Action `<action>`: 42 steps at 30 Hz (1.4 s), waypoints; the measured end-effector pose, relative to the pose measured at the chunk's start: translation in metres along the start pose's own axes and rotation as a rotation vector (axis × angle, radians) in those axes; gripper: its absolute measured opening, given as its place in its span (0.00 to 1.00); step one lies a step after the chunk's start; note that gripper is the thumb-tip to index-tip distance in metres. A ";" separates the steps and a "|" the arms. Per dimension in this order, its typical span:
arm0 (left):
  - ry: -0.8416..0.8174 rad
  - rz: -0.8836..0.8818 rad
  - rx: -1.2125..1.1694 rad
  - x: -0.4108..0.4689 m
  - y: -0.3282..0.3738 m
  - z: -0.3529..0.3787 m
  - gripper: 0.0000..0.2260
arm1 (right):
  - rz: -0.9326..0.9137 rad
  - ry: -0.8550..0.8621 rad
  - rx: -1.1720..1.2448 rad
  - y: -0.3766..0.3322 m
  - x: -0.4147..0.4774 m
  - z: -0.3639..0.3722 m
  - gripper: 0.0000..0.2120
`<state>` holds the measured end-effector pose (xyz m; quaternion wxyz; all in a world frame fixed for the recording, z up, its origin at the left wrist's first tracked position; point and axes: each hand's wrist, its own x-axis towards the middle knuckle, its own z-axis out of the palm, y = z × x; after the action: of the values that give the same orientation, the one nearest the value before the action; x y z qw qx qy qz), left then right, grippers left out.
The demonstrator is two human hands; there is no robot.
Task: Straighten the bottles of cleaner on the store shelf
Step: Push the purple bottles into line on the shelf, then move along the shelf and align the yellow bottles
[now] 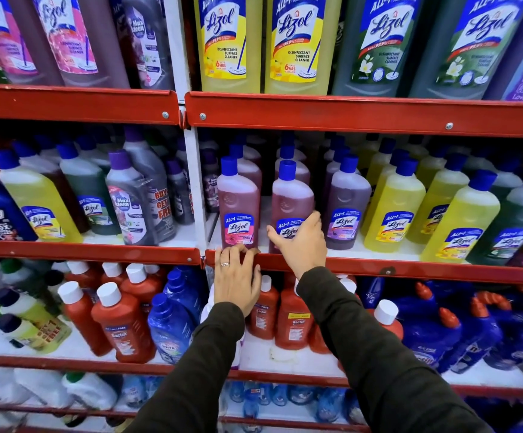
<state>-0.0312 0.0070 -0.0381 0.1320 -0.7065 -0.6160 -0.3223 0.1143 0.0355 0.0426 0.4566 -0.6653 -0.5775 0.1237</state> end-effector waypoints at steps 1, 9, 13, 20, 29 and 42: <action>0.001 0.002 0.004 0.000 0.001 0.000 0.12 | -0.007 -0.002 -0.003 0.000 0.000 -0.001 0.43; 0.011 0.010 0.021 0.000 0.003 -0.004 0.14 | -0.087 0.063 0.129 0.012 -0.005 -0.016 0.43; -0.006 -0.011 0.025 0.000 0.004 -0.006 0.13 | -0.058 0.406 0.261 0.027 0.003 -0.030 0.32; 0.008 -0.034 0.024 0.002 0.010 -0.010 0.12 | 0.176 0.193 0.134 0.055 0.051 -0.044 0.51; 0.000 -0.059 0.012 0.003 0.013 -0.015 0.12 | 0.107 0.114 0.041 0.066 0.058 -0.052 0.47; -0.001 -0.117 0.023 0.004 0.018 -0.012 0.11 | -0.010 0.141 -0.007 0.076 0.020 -0.067 0.46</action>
<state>-0.0171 -0.0002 -0.0227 0.1206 -0.6678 -0.6601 -0.3221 0.2165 0.0285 0.0293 0.4943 -0.6711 -0.5478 0.0720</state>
